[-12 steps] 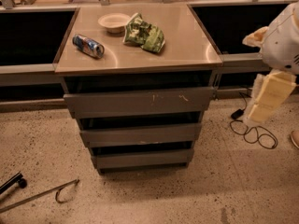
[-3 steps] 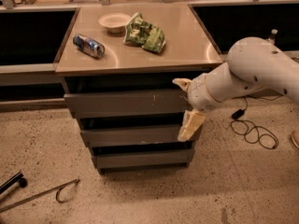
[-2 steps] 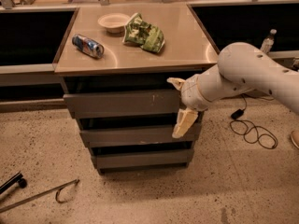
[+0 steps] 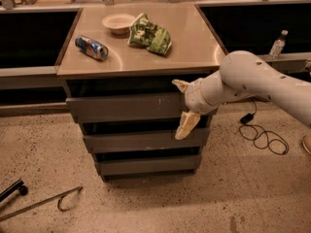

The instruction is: Open top drawer

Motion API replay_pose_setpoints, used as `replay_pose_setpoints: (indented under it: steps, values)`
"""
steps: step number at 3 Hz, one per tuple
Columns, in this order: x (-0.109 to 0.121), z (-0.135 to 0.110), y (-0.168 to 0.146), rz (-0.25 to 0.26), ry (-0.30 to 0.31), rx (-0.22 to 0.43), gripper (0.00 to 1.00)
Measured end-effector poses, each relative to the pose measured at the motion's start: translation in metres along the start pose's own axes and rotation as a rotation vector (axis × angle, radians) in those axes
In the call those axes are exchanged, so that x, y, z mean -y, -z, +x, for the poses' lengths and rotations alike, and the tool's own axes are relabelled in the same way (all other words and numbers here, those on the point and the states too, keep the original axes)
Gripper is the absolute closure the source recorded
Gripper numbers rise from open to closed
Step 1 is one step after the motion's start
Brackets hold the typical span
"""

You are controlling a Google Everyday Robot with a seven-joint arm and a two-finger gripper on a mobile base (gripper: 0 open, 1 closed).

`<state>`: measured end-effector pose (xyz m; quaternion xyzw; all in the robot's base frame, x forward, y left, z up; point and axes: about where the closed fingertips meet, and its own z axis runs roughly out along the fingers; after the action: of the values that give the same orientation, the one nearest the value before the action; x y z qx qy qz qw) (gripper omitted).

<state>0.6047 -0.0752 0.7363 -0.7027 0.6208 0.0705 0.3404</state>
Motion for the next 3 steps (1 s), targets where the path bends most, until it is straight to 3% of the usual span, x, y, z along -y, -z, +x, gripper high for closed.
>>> replay_pose_setpoints:
  steps: [3]
  values:
    - [0.044,0.007,-0.076,-0.044,0.012,0.038,0.00]
